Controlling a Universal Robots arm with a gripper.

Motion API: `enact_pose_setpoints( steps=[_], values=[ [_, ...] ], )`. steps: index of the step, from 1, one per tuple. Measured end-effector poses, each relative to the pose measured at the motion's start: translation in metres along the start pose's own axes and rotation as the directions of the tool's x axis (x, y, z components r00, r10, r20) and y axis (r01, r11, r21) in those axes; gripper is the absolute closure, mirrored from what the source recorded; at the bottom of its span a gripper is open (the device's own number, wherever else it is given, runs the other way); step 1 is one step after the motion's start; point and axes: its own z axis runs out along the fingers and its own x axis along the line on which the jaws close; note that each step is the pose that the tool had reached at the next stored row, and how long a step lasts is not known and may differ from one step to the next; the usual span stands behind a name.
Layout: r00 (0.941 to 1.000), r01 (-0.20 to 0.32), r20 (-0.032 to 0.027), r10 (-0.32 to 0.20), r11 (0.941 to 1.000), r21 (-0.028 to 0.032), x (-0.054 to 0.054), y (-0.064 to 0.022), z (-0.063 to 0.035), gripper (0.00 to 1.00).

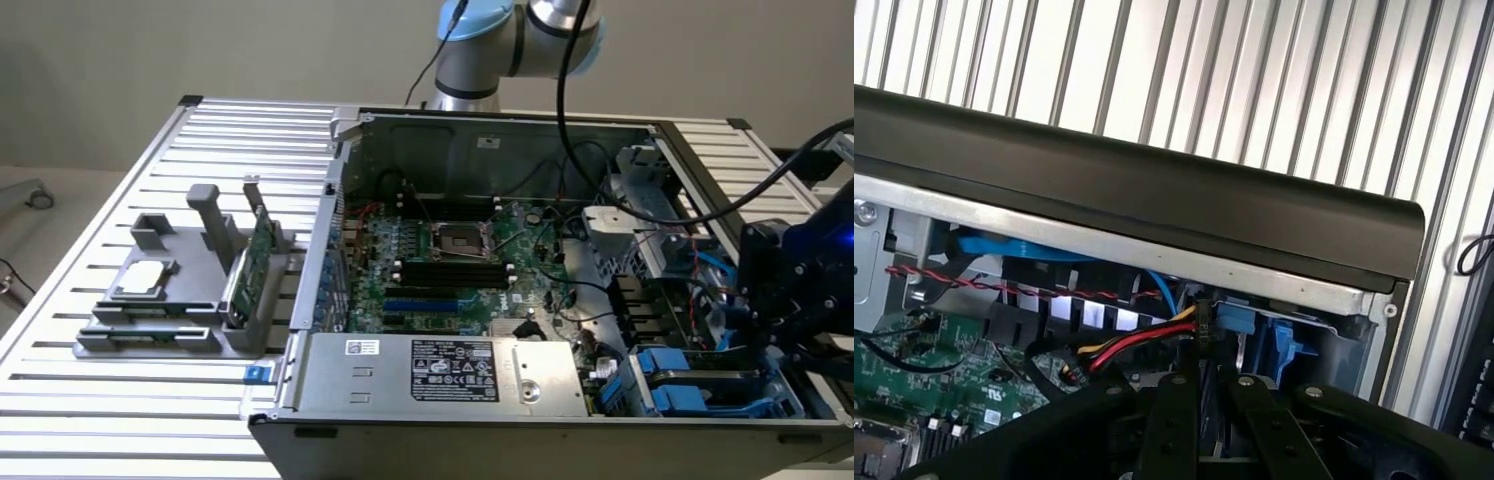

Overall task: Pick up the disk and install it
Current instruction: 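Insert the first disk wire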

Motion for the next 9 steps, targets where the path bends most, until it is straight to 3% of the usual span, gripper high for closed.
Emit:
enact_pose_setpoints(
  steps=[2, 3, 9],
  values=[
    [1.0000, 0.000, -0.0012, 0.000, 1.0000, 0.0064, 0.0006, 0.0003, 0.0001, 0.83],
    [1.0000, -0.001, -0.0026, 0.001, 0.9999, 0.0137, 0.0008, 0.0003, 0.0000, 0.83],
    [0.9998, -0.008, -0.0152, 0.009, 0.9970, 0.0768, 0.0012, 0.0000, -0.0002, 0.83]
  ],
)
